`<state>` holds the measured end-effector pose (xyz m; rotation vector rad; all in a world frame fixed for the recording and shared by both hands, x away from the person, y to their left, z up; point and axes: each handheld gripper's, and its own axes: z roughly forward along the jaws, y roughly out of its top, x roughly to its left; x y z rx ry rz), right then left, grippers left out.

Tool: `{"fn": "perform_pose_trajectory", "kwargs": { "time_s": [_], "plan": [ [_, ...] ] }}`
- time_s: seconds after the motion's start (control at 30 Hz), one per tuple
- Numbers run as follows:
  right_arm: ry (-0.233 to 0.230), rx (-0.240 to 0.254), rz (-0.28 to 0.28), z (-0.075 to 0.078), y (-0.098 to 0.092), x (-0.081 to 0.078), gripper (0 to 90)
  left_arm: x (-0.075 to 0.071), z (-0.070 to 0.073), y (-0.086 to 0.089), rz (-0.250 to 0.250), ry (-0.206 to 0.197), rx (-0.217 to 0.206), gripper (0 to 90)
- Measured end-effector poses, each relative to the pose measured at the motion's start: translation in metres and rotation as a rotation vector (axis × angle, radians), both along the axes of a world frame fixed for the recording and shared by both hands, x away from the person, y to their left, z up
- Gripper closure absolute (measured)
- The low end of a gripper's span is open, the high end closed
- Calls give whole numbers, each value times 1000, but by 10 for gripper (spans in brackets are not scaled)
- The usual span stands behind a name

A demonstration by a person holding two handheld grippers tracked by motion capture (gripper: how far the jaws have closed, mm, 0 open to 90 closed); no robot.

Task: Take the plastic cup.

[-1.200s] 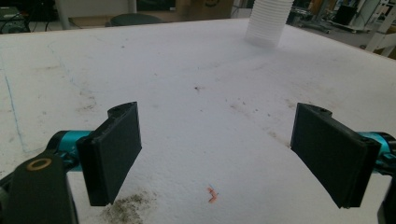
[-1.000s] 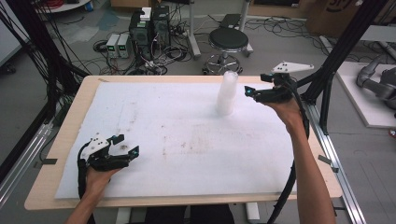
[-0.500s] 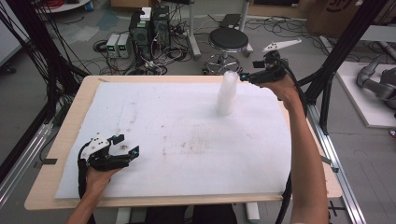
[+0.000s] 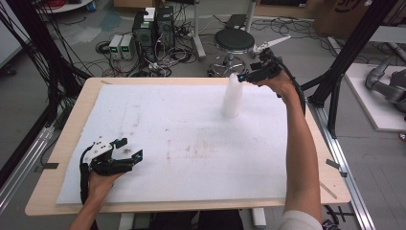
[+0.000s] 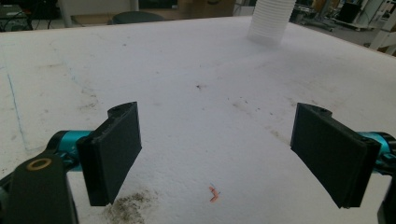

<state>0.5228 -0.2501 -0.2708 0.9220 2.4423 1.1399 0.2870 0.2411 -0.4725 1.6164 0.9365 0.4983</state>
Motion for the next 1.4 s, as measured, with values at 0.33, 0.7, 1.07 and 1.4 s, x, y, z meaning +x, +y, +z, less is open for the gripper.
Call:
{"fn": "perform_pose_trajectory", "kwargs": {
  "time_s": [0.33, 0.7, 1.07, 1.4],
  "plan": [
    [40, -39, 24, -20, 17, 14, 137, 1, 0, -1, -3, 7, 8, 161],
    [92, -98, 18, -36, 32, 21, 164, 1, 0, -2, -5, 6, 20, 161],
    [126, -153, 8, -42, 36, 23, 291, 1, 0, -2, -6, 15, 20, 161],
    [136, -169, 13, -44, 39, 23, 347, 1, 0, -2, -4, 14, 22, 161]
  ]
}}
